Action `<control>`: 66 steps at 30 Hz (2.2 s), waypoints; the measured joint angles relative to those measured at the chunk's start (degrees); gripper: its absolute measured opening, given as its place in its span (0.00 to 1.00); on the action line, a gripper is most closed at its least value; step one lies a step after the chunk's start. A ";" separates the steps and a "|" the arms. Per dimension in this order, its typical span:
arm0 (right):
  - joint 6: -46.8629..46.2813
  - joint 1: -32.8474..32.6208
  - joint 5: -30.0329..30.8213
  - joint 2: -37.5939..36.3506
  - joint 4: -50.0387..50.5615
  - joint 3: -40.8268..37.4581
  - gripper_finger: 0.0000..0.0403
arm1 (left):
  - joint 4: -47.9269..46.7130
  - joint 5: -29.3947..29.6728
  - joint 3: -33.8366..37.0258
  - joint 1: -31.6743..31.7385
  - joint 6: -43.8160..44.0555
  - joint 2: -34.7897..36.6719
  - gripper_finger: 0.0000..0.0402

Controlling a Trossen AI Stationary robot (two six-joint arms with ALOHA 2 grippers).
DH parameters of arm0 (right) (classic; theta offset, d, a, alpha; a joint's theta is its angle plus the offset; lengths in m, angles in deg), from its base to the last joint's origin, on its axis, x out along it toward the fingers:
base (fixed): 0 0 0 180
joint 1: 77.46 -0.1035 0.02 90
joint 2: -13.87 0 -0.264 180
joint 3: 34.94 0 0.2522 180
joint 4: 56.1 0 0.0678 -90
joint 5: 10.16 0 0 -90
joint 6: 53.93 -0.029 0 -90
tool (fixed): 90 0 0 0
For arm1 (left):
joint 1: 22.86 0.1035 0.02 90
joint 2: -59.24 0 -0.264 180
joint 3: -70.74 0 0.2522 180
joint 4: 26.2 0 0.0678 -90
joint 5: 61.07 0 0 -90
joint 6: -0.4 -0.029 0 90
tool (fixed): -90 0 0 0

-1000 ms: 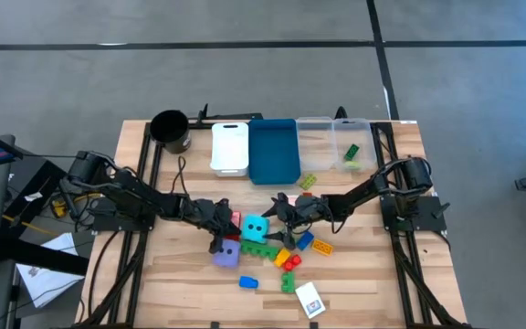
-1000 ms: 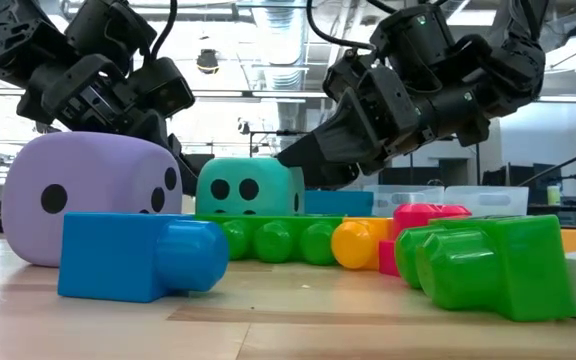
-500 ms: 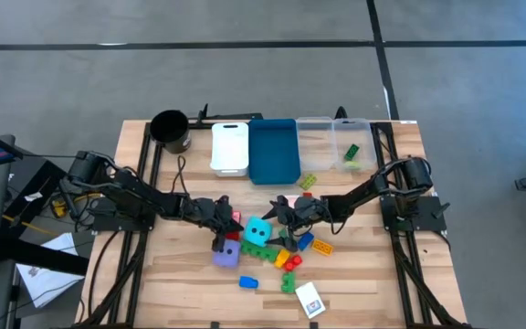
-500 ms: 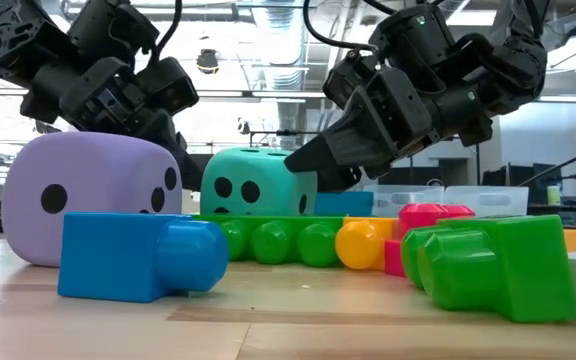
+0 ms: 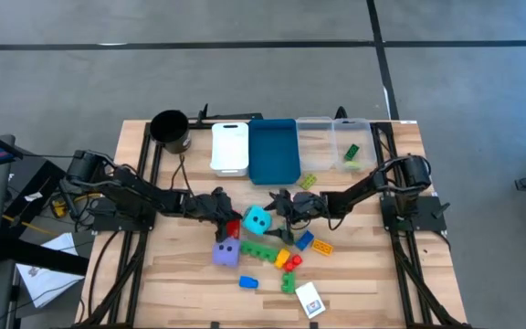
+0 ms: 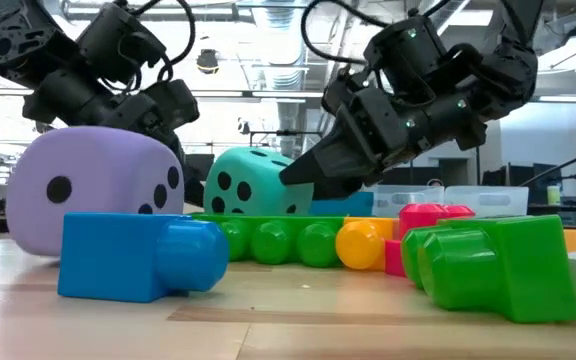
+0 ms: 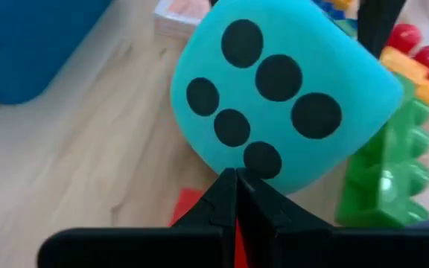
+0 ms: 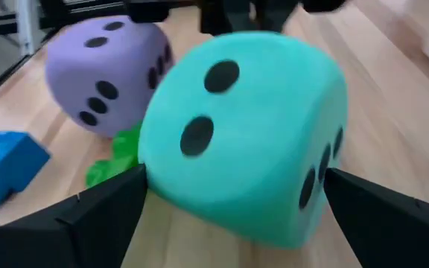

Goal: Pick & Place Toys
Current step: Put the large blue dice into the blue bin

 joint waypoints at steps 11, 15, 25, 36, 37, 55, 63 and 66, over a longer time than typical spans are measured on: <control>-1.82 4.56 0.28 0.17 4.26 -0.20 0.99 | -5.21 0.54 0.11 1.99 -0.93 5.82 0.00; -2.29 4.69 0.00 0.11 3.68 -0.15 0.99 | -5.27 0.29 0.13 1.88 -0.89 7.07 0.00; -2.07 2.19 -0.39 0.04 -1.10 -0.09 0.99 | -5.44 0.25 0.13 1.88 -0.62 6.75 0.00; -2.02 1.16 -0.41 0.00 -4.22 -0.04 0.99 | -5.14 0.34 0.13 1.88 -0.19 6.75 0.00; -2.02 1.19 -0.41 0.00 -4.22 -0.04 0.99 | -5.04 0.36 0.13 1.88 -0.19 6.75 0.00; -3.07 -1.47 11.44 -1.07 1.51 0.01 0.99 | -5.02 1.57 0.13 1.88 -0.17 6.75 0.00; -3.36 -8.37 28.00 -2.14 3.02 0.28 0.99 | -5.18 1.85 0.13 1.88 -0.15 6.75 0.00; -3.46 -9.61 30.00 -2.14 2.59 1.44 0.99 | -5.18 1.87 0.13 1.88 -0.15 6.75 0.00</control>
